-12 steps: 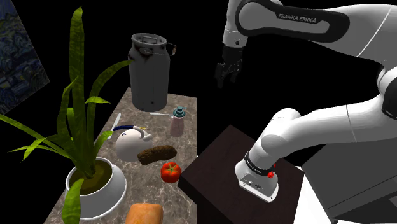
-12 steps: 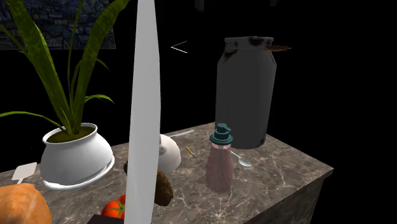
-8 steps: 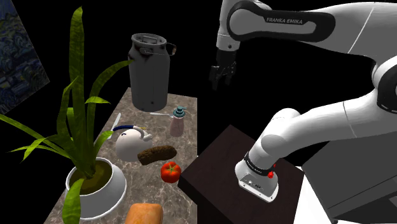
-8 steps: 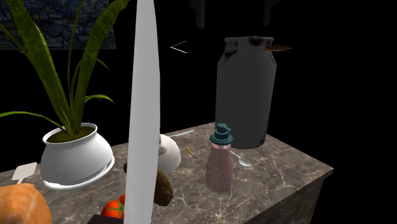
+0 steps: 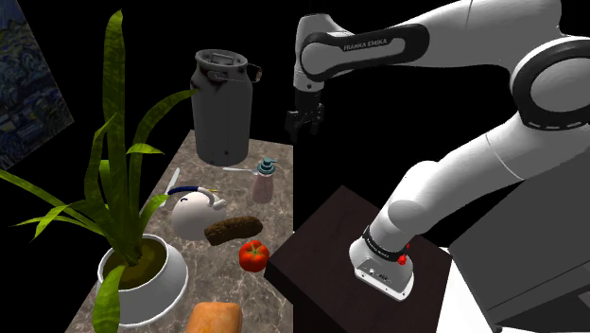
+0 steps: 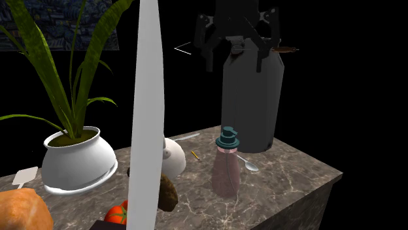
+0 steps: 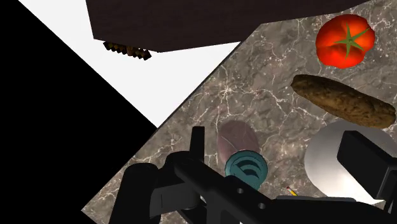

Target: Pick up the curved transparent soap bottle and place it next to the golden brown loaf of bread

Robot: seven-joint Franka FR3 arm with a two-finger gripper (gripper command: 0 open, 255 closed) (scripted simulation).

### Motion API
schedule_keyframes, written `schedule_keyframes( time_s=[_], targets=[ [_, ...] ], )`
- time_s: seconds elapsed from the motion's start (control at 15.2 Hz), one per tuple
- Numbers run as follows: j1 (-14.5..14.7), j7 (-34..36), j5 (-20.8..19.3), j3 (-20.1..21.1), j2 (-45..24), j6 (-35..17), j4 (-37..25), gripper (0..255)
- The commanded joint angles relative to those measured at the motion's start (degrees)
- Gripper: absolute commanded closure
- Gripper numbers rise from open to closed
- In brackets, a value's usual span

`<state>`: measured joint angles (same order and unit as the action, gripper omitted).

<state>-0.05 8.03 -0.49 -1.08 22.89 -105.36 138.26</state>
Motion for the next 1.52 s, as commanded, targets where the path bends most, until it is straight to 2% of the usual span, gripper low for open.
schedule_keyframes(
  time_s=[0.0, 0.46, 0.92, 1.45],
  targets=[
    [0.1, 0.4, 0.1, 0.1, -4.7, -3.5, -1.1, 0],
    [0.2, 1.7, 0.4, 0.4, -20.7, -12.0, -7.7, 0],
    [0.3, 2.8, 0.6, 0.4, -36.9, -17.1, -17.9, 0],
    [0.3, 2.8, 0.7, 0.4, -40.5, -22.8, -15.8, 0]
  ],
)
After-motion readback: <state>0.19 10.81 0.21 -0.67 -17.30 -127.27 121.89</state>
